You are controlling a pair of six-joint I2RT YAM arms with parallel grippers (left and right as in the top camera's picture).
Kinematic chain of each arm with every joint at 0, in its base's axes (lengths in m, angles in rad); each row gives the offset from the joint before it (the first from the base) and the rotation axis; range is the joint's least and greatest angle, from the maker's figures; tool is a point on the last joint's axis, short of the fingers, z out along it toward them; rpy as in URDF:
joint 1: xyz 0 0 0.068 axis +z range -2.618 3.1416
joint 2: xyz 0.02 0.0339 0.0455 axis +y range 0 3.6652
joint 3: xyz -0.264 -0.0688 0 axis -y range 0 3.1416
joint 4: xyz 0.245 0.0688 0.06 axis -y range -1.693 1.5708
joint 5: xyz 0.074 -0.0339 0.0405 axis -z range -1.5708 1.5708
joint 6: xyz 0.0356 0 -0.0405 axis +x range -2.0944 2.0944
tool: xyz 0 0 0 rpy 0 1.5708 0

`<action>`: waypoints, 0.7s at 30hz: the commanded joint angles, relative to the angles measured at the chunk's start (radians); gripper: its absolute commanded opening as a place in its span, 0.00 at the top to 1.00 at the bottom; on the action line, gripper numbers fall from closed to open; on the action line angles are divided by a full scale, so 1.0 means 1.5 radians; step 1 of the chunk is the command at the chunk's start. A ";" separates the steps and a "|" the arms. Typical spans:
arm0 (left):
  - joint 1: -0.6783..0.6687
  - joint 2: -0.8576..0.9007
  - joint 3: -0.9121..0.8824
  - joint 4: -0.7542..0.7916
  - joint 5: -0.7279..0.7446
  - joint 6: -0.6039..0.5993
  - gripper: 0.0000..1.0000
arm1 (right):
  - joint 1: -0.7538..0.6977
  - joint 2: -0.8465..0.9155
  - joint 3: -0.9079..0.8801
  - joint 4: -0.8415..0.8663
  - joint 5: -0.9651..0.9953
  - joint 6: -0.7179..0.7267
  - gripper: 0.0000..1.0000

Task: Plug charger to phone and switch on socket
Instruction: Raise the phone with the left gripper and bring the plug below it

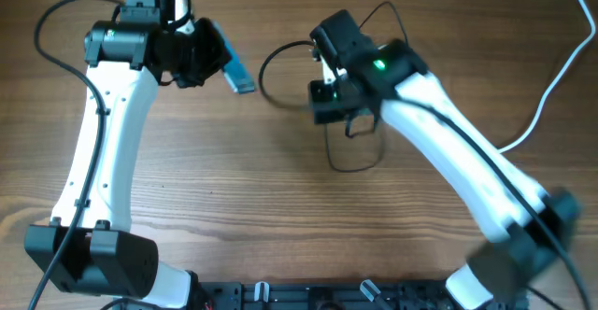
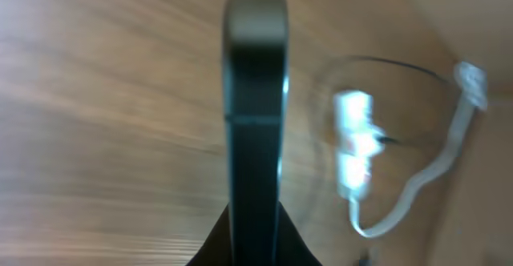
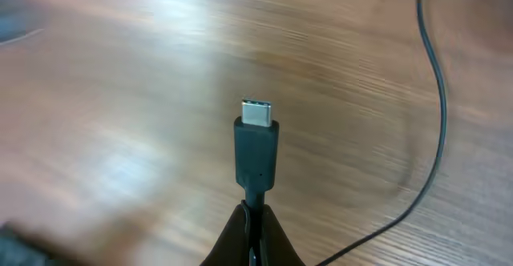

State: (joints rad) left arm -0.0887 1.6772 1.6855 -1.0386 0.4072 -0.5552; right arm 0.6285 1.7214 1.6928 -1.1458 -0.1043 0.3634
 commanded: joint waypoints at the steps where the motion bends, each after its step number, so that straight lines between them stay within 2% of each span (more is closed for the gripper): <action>1: 0.001 -0.001 -0.001 0.081 0.219 0.036 0.96 | 0.070 -0.072 0.010 -0.005 -0.036 -0.050 0.96; 5: 0.001 -0.001 -0.001 0.176 0.361 0.036 0.96 | 0.137 -0.105 0.010 -0.014 0.002 -0.037 0.96; 12: 0.001 -0.001 -0.001 0.239 0.479 0.041 0.96 | 0.157 -0.106 0.010 -0.014 0.050 -0.008 0.96; 14: 0.001 -0.001 -0.001 0.256 0.525 0.068 0.96 | 0.157 -0.109 0.010 -0.006 0.064 -0.008 0.96; 21: 0.001 -0.001 -0.001 0.257 0.538 0.091 0.96 | 0.157 -0.172 0.011 0.031 0.120 -0.008 0.96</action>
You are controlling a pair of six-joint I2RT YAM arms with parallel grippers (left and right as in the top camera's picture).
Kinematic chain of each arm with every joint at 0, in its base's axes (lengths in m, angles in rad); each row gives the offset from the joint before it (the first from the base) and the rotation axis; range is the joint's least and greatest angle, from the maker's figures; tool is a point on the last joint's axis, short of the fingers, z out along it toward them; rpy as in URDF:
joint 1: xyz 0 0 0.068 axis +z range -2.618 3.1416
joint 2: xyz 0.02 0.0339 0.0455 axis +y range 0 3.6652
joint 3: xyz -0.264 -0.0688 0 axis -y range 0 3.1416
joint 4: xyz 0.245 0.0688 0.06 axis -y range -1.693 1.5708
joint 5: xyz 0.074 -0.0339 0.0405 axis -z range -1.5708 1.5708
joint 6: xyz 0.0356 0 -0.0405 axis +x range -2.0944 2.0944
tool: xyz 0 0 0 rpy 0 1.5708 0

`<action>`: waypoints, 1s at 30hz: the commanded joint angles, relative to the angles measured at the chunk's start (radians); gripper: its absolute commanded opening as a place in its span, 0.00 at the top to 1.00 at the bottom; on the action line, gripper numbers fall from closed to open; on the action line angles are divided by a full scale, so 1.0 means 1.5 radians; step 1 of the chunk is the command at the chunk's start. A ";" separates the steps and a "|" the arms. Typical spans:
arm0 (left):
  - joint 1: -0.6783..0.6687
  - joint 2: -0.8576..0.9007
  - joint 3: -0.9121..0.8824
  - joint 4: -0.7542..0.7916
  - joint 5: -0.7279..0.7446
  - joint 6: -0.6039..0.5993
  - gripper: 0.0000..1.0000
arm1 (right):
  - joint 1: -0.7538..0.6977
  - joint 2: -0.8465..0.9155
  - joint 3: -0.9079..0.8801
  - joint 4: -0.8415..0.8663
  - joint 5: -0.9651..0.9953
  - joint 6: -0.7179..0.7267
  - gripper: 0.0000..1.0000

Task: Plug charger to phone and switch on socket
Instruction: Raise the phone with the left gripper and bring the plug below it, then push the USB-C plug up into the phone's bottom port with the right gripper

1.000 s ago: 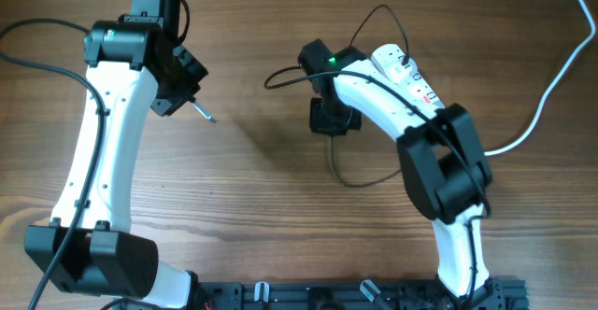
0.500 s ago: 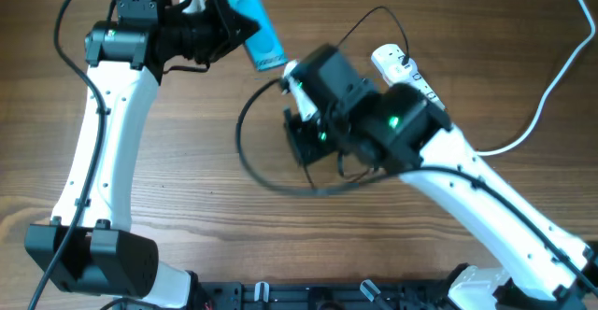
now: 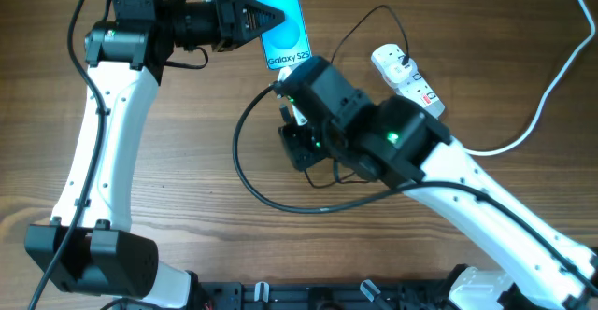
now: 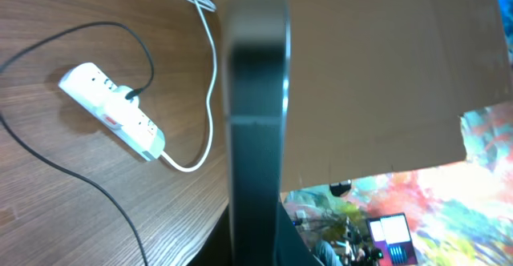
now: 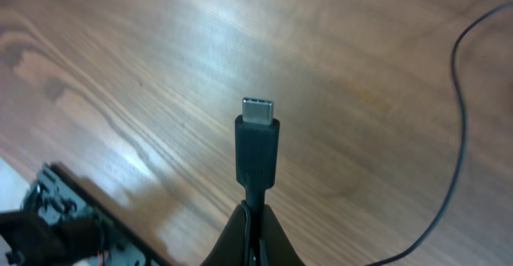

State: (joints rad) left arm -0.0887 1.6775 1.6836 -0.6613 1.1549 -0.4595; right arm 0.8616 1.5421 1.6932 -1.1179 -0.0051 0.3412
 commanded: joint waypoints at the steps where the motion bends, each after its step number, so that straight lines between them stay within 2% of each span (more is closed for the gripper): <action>1: 0.001 -0.001 0.001 0.005 0.040 0.027 0.96 | 0.002 -0.065 0.011 0.017 0.058 0.007 0.96; 6: 0.001 -0.001 0.001 0.005 0.046 0.027 0.96 | 0.002 -0.102 0.011 0.019 0.056 0.007 0.96; 10: 0.001 -0.001 0.001 0.033 0.123 0.027 0.96 | 0.002 -0.090 0.010 0.010 0.020 0.007 0.96; 15: 0.001 -0.001 0.001 0.040 0.168 0.022 0.96 | 0.002 -0.081 0.010 0.033 0.015 0.019 0.96; 24: 0.001 -0.001 0.001 0.040 0.169 0.023 0.96 | 0.002 -0.048 0.010 0.058 0.023 0.054 0.96; 30: 0.001 -0.001 0.001 0.039 0.164 0.063 0.96 | -0.012 -0.027 0.011 0.061 0.023 0.071 0.96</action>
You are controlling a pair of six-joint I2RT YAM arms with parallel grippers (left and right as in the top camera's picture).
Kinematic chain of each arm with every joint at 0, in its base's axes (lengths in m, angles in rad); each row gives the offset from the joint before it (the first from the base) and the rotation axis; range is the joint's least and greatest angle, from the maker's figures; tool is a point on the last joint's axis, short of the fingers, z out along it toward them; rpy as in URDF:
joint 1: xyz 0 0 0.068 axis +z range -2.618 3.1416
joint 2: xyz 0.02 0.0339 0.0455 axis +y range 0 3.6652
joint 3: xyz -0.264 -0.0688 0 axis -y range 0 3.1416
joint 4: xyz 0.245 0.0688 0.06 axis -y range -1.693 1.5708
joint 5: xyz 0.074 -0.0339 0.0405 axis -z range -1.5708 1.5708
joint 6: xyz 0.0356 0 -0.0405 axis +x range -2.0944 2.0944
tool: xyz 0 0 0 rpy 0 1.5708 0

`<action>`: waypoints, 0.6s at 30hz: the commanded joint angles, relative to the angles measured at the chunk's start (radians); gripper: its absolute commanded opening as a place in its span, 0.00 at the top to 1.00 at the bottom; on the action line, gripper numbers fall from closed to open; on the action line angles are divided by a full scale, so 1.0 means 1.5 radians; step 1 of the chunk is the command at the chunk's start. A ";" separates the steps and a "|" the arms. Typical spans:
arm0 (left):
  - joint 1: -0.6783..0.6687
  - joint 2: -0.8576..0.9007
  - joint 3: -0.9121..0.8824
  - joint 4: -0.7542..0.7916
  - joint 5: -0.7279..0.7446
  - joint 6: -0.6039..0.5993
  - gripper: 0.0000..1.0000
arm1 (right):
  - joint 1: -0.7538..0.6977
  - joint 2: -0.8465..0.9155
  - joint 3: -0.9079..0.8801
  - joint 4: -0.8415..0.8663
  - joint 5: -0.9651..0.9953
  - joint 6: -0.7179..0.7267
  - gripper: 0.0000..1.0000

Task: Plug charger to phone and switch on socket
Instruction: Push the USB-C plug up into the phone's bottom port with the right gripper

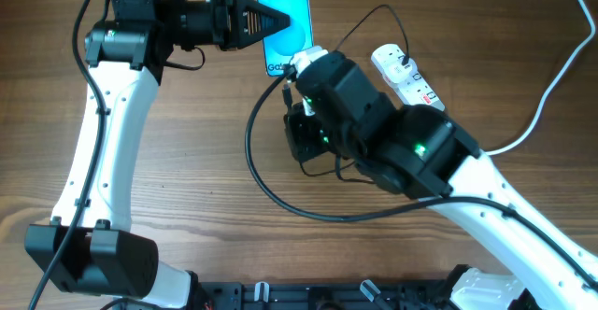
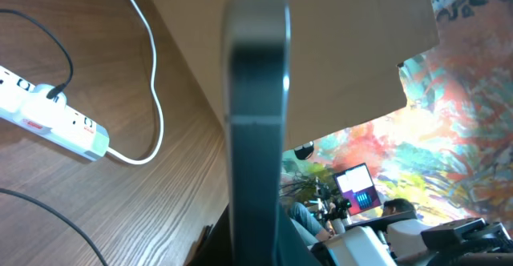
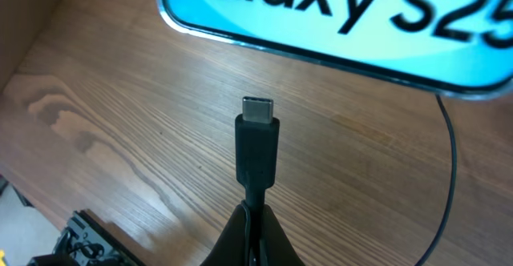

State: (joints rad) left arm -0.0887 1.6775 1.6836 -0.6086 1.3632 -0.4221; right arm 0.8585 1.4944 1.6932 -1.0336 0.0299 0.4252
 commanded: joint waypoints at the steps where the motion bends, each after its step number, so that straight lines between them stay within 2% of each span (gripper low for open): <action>1: 0.001 -0.001 0.001 0.004 0.025 0.052 0.96 | -0.015 0.005 0.011 0.005 -0.001 0.015 0.96; 9: 0.001 -0.001 0.001 0.005 0.013 0.085 0.96 | -0.033 0.000 0.021 0.004 -0.043 -0.005 0.96; 18: 0.001 -0.001 0.001 0.005 0.013 0.085 0.96 | -0.034 0.000 0.022 0.007 -0.036 -0.004 0.96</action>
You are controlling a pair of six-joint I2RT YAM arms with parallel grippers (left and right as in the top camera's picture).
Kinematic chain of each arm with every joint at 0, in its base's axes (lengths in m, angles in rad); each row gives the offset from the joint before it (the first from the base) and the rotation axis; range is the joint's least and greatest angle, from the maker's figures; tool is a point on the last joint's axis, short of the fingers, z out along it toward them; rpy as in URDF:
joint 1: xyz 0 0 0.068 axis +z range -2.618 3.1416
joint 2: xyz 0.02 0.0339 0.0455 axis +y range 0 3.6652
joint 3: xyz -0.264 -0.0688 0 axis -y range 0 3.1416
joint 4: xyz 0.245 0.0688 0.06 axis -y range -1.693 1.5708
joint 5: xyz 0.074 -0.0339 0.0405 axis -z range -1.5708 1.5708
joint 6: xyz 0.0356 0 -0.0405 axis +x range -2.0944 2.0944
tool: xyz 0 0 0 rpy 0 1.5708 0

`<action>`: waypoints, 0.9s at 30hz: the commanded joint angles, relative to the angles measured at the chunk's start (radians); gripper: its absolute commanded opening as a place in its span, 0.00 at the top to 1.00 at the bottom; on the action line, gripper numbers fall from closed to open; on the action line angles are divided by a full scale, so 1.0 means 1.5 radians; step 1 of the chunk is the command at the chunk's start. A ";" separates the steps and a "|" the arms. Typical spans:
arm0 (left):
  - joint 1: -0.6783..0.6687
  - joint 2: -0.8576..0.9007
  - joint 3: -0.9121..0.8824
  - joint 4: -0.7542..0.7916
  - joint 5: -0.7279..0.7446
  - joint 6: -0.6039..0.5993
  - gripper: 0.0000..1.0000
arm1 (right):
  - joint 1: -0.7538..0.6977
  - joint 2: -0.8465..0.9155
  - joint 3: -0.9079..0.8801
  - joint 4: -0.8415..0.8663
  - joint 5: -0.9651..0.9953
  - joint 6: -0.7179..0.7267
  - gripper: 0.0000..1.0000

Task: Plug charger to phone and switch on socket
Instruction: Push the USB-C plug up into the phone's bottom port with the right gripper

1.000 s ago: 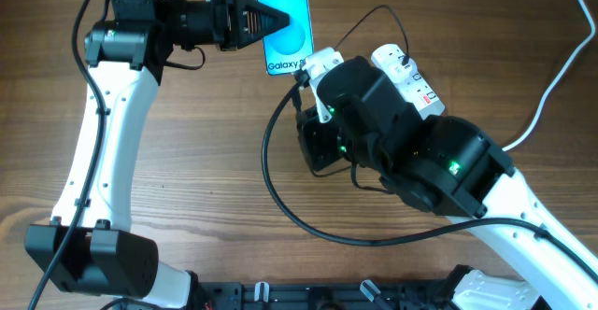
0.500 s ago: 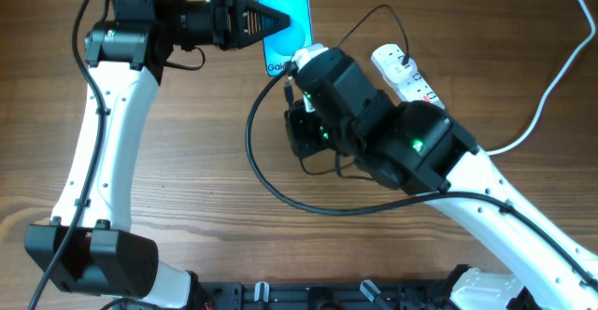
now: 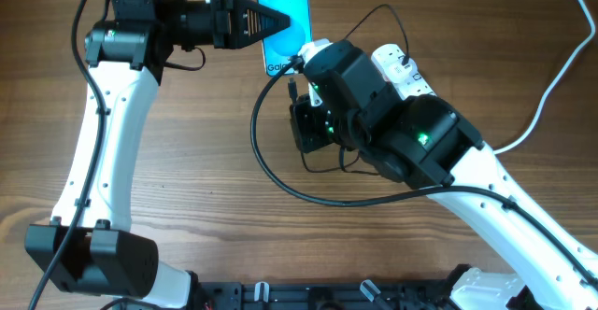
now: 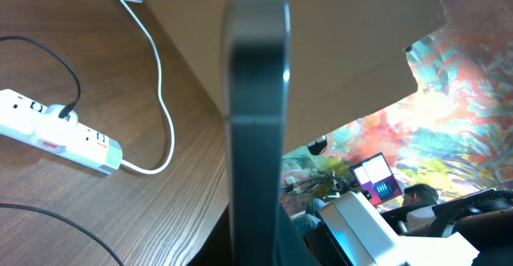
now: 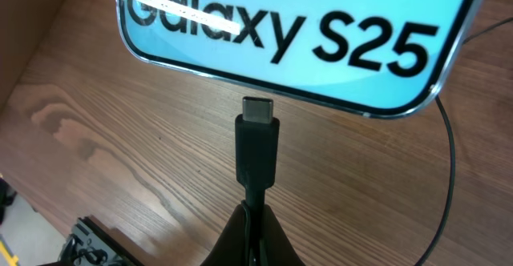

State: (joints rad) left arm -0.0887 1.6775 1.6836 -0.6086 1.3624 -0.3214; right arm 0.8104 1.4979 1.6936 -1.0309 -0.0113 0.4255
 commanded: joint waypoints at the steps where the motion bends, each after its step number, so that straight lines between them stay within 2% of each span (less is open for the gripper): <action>1: 0.001 -0.001 0.001 0.005 0.013 0.018 0.96 | -0.002 -0.002 0.022 0.007 -0.008 -0.005 0.96; 5: 0.001 -0.001 0.001 0.004 0.008 0.020 0.96 | -0.002 -0.002 0.022 0.006 -0.007 -0.039 0.96; 27: 0.001 -0.001 0.001 -0.017 -0.008 0.038 0.96 | -0.002 0.000 0.022 0.008 0.042 -0.039 0.96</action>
State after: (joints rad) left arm -0.0887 1.6775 1.6836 -0.6357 1.3327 -0.2893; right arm 0.8104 1.4979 1.6936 -1.0271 0.0280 0.3866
